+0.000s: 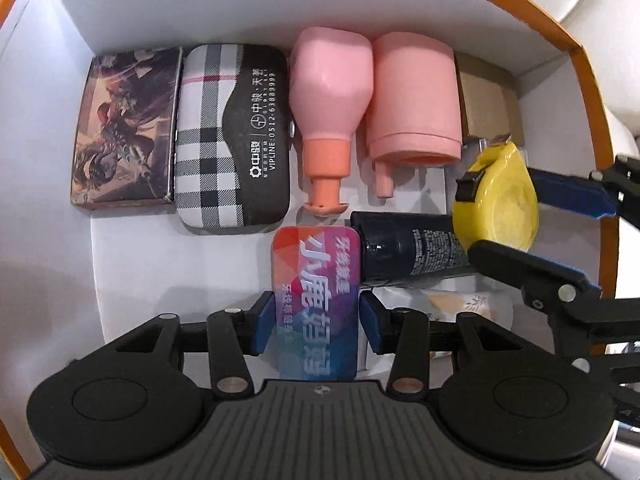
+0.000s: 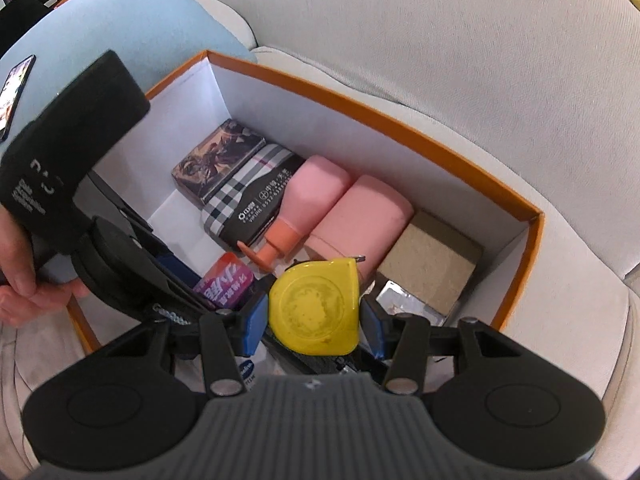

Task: Organize rigid objects
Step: 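Lower the tape measure and printed tin into the box and open both grippers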

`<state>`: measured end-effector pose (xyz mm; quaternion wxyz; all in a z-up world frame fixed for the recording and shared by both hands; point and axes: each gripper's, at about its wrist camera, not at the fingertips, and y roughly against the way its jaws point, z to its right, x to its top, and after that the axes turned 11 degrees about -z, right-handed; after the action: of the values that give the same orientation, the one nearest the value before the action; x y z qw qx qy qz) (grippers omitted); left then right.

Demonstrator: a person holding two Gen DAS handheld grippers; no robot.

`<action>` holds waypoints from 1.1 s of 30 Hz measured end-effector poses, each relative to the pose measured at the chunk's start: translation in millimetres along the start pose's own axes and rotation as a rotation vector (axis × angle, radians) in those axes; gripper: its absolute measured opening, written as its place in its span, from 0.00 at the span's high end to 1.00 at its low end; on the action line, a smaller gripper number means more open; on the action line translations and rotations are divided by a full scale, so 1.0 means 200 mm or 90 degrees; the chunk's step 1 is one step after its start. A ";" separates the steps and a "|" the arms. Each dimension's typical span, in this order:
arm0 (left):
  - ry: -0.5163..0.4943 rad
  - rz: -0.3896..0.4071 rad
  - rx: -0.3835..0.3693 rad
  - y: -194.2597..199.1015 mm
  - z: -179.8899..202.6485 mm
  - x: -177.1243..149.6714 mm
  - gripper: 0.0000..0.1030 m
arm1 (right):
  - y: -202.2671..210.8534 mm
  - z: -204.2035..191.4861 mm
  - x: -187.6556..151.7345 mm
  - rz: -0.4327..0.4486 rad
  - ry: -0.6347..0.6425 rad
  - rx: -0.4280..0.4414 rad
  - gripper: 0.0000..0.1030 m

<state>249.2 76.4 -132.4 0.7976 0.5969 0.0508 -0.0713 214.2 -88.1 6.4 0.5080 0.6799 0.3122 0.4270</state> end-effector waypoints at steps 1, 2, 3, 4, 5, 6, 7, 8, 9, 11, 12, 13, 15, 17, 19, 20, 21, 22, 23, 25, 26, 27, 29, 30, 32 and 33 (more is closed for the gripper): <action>-0.001 -0.003 -0.008 0.00 -0.01 0.00 0.44 | 0.00 0.00 0.00 -0.002 0.000 -0.002 0.50; -0.003 -0.006 -0.016 0.00 -0.01 0.00 0.41 | -0.01 0.00 0.00 -0.002 -0.001 -0.005 0.50; -0.006 -0.009 -0.022 0.01 -0.01 0.00 0.40 | -0.01 0.00 0.00 -0.004 -0.002 -0.007 0.50; -0.005 -0.007 -0.019 0.01 -0.01 -0.01 0.40 | -0.01 0.00 0.00 -0.005 -0.003 -0.008 0.50; -0.008 -0.002 -0.010 0.03 -0.01 -0.01 0.40 | -0.01 -0.01 -0.01 -0.006 -0.003 -0.010 0.50; -0.018 0.004 -0.005 0.05 -0.01 -0.02 0.43 | 0.00 -0.01 -0.01 -0.006 -0.002 -0.012 0.50; -0.028 0.015 -0.004 0.08 -0.01 -0.04 0.46 | 0.00 -0.02 -0.01 -0.006 -0.002 -0.013 0.50; -0.034 0.028 -0.003 0.11 -0.02 -0.06 0.47 | 0.01 -0.03 -0.01 -0.005 0.001 -0.012 0.50; -0.042 0.047 0.000 0.16 -0.02 -0.08 0.47 | 0.02 -0.04 -0.01 -0.003 0.004 -0.006 0.50; -0.055 0.090 0.025 0.26 -0.04 -0.13 0.52 | 0.04 -0.08 0.00 0.002 0.017 0.012 0.50; -0.062 0.112 0.048 0.32 -0.05 -0.16 0.54 | 0.04 -0.10 0.01 0.003 0.023 0.020 0.50; -0.070 0.132 0.072 0.36 -0.06 -0.19 0.57 | 0.04 -0.12 0.03 0.002 0.028 0.031 0.50; -0.082 0.164 0.107 0.44 -0.09 -0.24 0.62 | 0.01 -0.17 0.06 -0.005 0.036 0.049 0.50; -0.083 0.189 0.106 0.51 -0.14 -0.27 0.66 | -0.02 -0.24 0.10 -0.011 0.048 0.059 0.50; -0.078 0.201 0.094 0.56 -0.19 -0.25 0.69 | -0.07 -0.31 0.15 -0.021 0.057 0.062 0.50; -0.078 0.208 0.090 0.59 -0.23 -0.26 0.70 | -0.10 -0.34 0.18 -0.028 0.058 0.067 0.50; -0.080 0.213 0.088 0.60 -0.24 -0.27 0.70 | -0.13 -0.36 0.20 -0.035 0.057 0.073 0.50; -0.080 0.215 0.087 0.60 -0.26 -0.27 0.70 | -0.16 -0.39 0.22 -0.043 0.057 0.080 0.50; -0.076 0.217 0.084 0.60 -0.27 -0.28 0.70 | -0.19 -0.41 0.24 -0.051 0.060 0.084 0.50; -0.077 0.220 0.076 0.58 -0.28 -0.26 0.70 | -0.26 -0.46 0.28 -0.069 0.072 0.083 0.50; -0.077 0.221 0.072 0.56 -0.27 -0.26 0.70 | -0.29 -0.47 0.29 -0.077 0.077 0.082 0.50; -0.079 0.223 0.067 0.56 -0.27 -0.25 0.70 | -0.32 -0.49 0.31 -0.086 0.081 0.083 0.50; -0.082 0.226 0.059 0.55 -0.27 -0.25 0.70 | -0.36 -0.51 0.33 -0.098 0.084 0.086 0.50; -0.081 0.227 0.057 0.55 -0.28 -0.25 0.70 | -0.38 -0.51 0.34 -0.105 0.087 0.085 0.50; -0.085 0.225 0.051 0.54 -0.29 -0.25 0.70 | -0.41 -0.52 0.35 -0.117 0.089 0.081 0.50; -0.084 0.225 0.049 0.53 -0.29 -0.24 0.71 | -0.42 -0.52 0.36 -0.120 0.089 0.083 0.50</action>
<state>220.8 163.3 -41.5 0.7761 0.6203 -0.1100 0.0287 152.8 41.9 -42.7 0.4774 0.6477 0.4366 0.4024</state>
